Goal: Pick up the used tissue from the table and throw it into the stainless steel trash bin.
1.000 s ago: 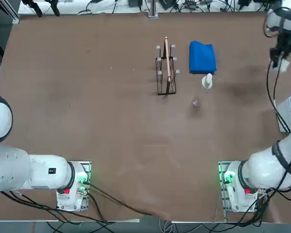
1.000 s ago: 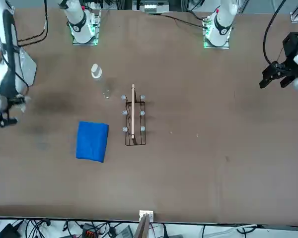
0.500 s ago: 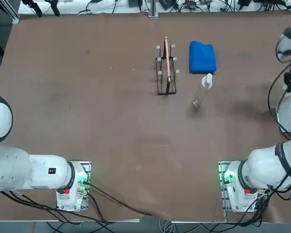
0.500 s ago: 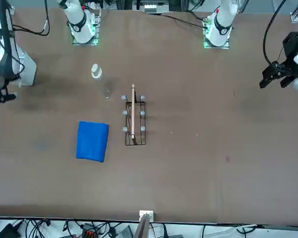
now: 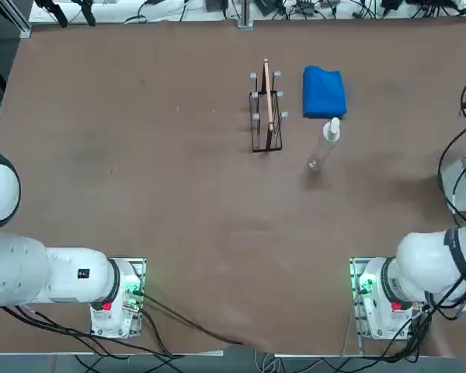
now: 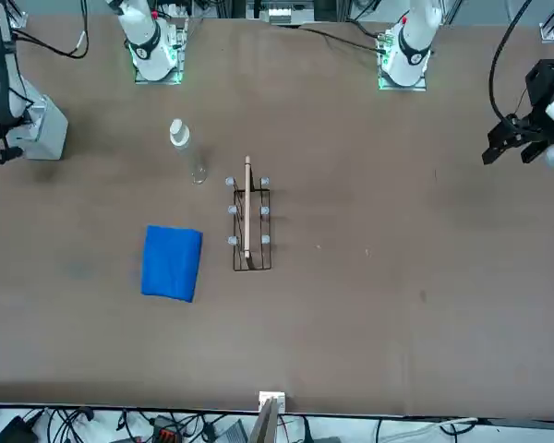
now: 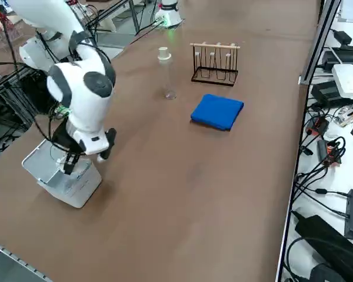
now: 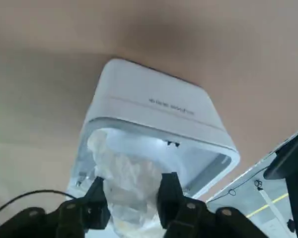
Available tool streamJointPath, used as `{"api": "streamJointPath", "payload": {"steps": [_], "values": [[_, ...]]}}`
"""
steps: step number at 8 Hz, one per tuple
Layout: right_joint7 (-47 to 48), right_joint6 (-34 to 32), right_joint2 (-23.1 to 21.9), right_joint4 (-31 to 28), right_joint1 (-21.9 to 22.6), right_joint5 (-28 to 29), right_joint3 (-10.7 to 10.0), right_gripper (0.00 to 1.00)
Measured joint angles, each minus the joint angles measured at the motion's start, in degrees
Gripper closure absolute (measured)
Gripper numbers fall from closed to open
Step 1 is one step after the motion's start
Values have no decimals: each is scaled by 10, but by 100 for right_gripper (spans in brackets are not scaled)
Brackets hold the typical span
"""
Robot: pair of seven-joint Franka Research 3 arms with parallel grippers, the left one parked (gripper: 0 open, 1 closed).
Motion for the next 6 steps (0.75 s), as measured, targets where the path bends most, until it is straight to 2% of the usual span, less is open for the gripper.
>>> {"api": "streamJointPath", "payload": {"steps": [2,3,6], "values": [[0,7,10,0,1,0,4,8],[0,8,11,0,1,0,5,0],[-14,-13,-9,39,6,2,8,0]]}}
